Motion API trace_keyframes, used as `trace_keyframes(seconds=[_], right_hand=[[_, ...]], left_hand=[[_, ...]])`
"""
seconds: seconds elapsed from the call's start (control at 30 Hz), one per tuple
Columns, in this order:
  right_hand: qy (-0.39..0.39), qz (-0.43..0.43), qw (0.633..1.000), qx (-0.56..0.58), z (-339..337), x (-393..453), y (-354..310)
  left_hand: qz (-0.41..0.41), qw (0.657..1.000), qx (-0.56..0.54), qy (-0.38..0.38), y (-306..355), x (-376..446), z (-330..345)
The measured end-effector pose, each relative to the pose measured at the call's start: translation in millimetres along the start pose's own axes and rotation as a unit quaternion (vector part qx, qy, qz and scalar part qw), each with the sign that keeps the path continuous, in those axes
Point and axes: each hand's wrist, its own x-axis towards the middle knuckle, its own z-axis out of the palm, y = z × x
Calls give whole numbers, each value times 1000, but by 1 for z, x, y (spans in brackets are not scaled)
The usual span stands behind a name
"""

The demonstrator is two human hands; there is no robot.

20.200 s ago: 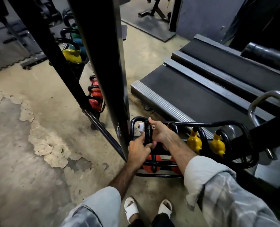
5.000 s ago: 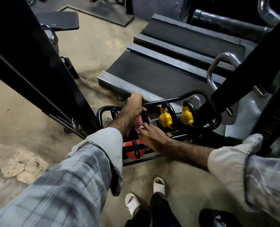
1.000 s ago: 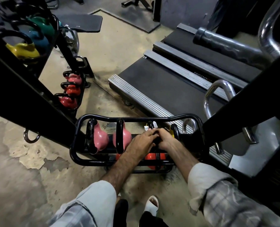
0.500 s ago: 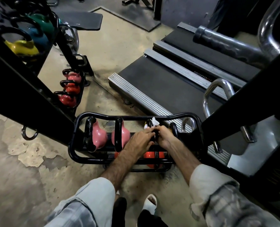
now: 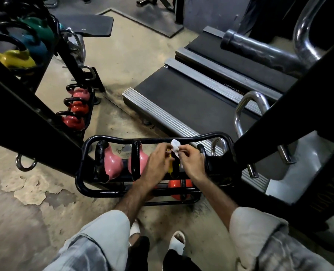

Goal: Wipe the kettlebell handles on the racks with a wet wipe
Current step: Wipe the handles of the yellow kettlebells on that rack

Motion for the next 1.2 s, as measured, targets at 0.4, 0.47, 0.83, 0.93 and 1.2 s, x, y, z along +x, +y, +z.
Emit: trace_keyframes(seconds=[0.4, 0.47, 0.83, 0.93, 1.2], right_hand=[[-37, -260, 945, -194, -13, -40, 22], [-25, -245, 954, -173, -9, -31, 15], [-29, -290, 944, -156, -3, -56, 36], [-12, -283, 949, -136, -1, -53, 23], [-7, -276, 953, -126, 10, -74, 56]], left_hand=[[-2, 971, 174, -161, -2, 81, -8], [-9, 969, 177, -170, -3, 84, -11], [-10, 968, 183, -174, -2, 84, -8], [-12, 963, 189, -191, 0, 78, -10], [-32, 957, 201, -207, 8, 67, -11]])
